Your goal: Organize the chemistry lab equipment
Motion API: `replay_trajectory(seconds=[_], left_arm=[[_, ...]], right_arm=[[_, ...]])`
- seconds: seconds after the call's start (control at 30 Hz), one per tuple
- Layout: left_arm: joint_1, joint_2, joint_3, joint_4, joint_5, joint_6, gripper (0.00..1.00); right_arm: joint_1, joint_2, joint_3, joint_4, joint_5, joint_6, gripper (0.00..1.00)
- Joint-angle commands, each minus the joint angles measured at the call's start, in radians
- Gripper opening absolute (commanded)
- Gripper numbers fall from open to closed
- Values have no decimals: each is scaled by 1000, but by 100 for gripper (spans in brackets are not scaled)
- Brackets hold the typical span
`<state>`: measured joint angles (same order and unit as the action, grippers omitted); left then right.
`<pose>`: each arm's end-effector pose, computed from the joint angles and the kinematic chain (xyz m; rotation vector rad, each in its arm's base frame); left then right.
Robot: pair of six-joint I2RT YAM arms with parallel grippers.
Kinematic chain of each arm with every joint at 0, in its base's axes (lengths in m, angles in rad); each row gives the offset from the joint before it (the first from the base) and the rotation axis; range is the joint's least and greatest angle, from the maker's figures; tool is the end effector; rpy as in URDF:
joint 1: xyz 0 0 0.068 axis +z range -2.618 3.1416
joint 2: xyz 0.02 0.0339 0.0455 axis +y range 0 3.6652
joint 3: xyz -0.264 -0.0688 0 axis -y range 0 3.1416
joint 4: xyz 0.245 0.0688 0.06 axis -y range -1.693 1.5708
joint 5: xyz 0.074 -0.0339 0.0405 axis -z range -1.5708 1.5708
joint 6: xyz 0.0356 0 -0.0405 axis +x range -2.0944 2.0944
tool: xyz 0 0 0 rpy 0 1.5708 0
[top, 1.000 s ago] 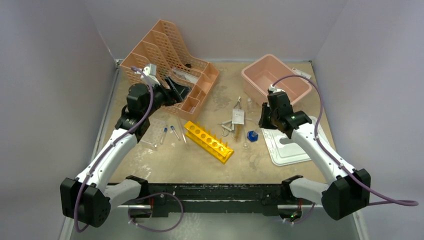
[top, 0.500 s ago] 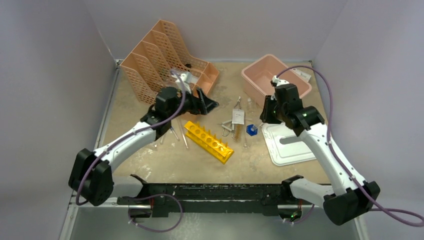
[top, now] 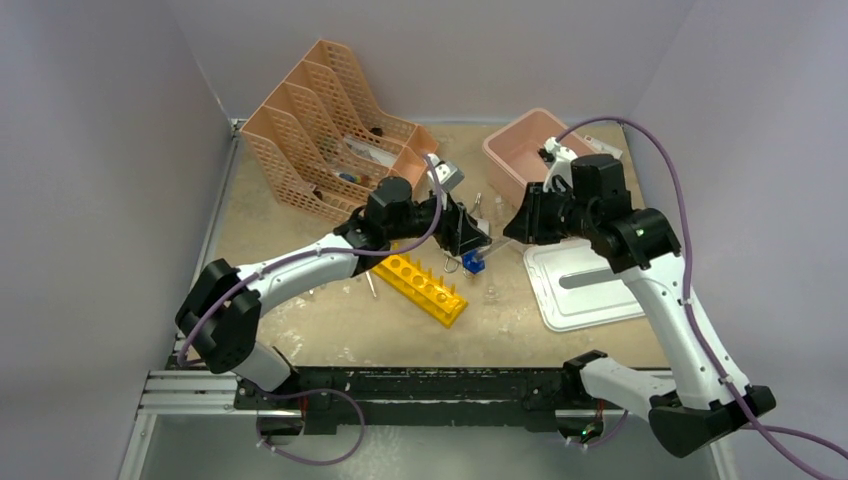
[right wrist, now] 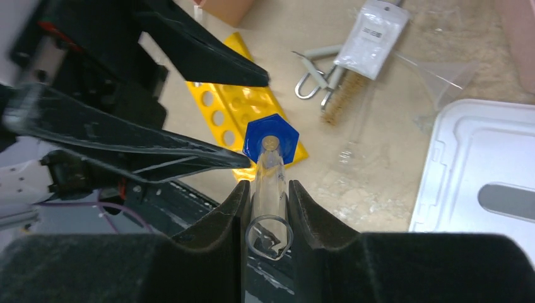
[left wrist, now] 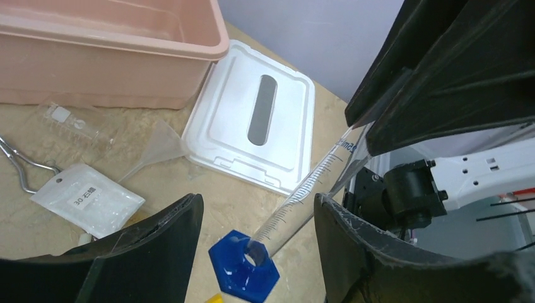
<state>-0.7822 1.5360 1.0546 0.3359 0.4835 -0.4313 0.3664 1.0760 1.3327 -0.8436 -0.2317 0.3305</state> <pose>0.2438 -0.2656 0.3018 0.7083 1.7460 -1.2813 0.1902 0.0817 0.4059 -0.1773 2.2056 0.6457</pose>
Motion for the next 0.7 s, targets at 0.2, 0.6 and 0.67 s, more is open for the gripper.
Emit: replay_trajectory(seconds=[0.2, 0.6, 0.67], left_arm=[[-12, -46, -75, 161, 230, 73, 62], [-21, -58, -69, 82, 184, 155, 19], [-21, -60, -68, 86, 165, 151, 12]], right_arm=[[3, 37, 152, -44, -146, 43, 20], [3, 47, 103, 73, -190, 95, 21], [3, 54, 76, 123, -199, 125, 21]])
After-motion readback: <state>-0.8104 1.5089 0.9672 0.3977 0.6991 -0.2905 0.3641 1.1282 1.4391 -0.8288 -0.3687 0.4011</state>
